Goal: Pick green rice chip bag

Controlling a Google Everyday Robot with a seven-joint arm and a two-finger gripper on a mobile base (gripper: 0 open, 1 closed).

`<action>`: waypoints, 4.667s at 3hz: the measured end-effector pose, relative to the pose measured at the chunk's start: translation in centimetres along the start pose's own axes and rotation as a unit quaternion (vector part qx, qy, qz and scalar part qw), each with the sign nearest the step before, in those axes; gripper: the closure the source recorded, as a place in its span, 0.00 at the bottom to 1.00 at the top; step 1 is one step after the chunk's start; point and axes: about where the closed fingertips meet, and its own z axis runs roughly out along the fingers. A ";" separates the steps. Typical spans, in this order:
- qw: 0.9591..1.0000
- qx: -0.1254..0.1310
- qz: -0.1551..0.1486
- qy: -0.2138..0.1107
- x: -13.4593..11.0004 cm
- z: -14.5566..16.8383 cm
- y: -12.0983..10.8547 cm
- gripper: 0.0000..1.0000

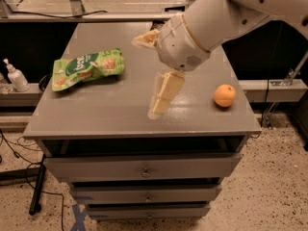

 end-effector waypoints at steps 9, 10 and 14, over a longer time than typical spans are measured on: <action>0.991 0.085 -0.031 0.100 1.5 18.4 -20.9 0.92; 0.991 0.097 -0.027 0.086 1.1 17.6 -20.9 1.00; 0.977 0.199 -0.077 0.022 -2.8 7.9 -22.7 1.00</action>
Offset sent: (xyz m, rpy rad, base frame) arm 0.1526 0.1241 -0.0706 -0.0710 -0.1847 0.0884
